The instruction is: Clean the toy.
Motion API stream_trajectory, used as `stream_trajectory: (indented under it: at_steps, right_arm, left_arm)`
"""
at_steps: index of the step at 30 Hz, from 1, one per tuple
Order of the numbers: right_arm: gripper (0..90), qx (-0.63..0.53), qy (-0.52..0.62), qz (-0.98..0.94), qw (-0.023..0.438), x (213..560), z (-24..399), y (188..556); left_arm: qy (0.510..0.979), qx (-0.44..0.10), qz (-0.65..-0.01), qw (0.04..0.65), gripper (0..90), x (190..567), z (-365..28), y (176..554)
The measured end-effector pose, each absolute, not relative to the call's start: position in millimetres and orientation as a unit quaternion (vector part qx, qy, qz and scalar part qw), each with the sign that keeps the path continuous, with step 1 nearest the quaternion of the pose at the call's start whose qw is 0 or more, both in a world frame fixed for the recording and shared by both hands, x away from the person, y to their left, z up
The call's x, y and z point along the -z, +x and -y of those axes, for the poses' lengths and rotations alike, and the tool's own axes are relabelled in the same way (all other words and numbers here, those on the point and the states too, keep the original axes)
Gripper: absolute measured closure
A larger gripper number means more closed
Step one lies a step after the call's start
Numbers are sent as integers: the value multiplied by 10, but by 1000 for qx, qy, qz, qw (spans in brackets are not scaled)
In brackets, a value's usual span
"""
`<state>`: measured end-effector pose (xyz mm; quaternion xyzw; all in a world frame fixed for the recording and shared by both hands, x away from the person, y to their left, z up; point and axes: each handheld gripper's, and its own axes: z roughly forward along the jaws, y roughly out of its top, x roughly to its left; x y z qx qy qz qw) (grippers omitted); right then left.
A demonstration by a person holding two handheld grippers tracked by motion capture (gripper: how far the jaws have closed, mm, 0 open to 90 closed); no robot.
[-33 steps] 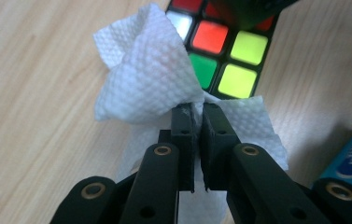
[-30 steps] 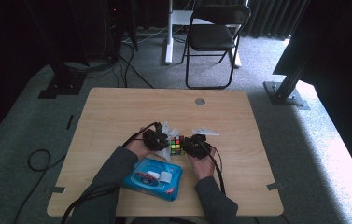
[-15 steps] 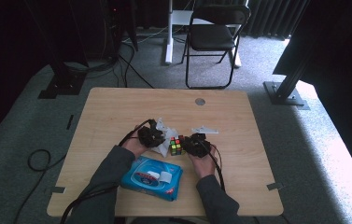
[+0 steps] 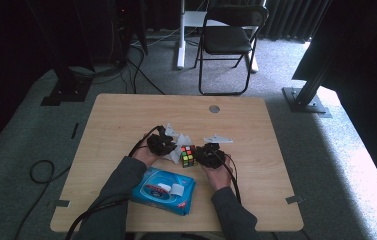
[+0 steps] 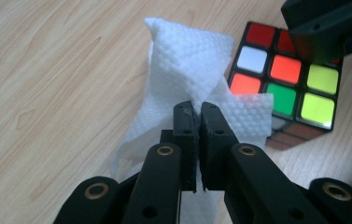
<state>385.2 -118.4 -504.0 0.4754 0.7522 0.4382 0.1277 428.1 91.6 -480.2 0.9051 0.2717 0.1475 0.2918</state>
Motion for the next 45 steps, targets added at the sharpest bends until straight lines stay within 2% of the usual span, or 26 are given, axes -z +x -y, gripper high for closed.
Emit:
stream_trajectory:
  at_steps: [26, 45]
  right_arm:
    - [638, -424, 498, -739, 161, 5029, 1253, 3918]
    - [601, -417, 519, -729, 158, 4949, 1371, 3795]
  left_arm:
    - [921, -122, -228, 292, 863, 4786, -748, 4187]
    - [924, -94, -199, 311, 858, 4795, -652, 4132]
